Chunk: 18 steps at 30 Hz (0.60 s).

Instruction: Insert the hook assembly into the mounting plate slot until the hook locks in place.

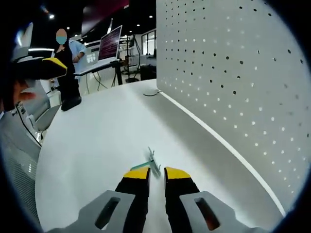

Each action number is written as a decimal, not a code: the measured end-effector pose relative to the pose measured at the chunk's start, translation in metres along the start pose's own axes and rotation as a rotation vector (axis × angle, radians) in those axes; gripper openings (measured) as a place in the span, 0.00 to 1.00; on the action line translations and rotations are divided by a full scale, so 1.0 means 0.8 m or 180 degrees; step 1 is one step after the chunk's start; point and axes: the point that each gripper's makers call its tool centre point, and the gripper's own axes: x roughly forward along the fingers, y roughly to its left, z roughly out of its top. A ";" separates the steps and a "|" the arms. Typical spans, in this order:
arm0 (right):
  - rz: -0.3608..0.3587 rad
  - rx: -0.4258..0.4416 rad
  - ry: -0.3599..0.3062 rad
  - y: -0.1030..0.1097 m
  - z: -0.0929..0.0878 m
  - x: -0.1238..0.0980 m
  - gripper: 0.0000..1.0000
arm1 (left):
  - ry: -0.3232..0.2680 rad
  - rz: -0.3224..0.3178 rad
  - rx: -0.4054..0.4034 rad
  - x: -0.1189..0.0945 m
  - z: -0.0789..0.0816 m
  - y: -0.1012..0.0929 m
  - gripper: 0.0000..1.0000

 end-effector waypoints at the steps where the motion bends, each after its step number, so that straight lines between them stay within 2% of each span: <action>1: 0.0002 -0.0011 -0.0001 0.000 0.000 0.000 0.09 | 0.0005 0.0004 -0.0003 0.000 0.000 0.001 0.63; 18: 0.0023 -0.0146 -0.0026 0.000 -0.001 0.008 0.02 | 0.0030 0.0017 0.0005 -0.001 -0.002 0.003 0.61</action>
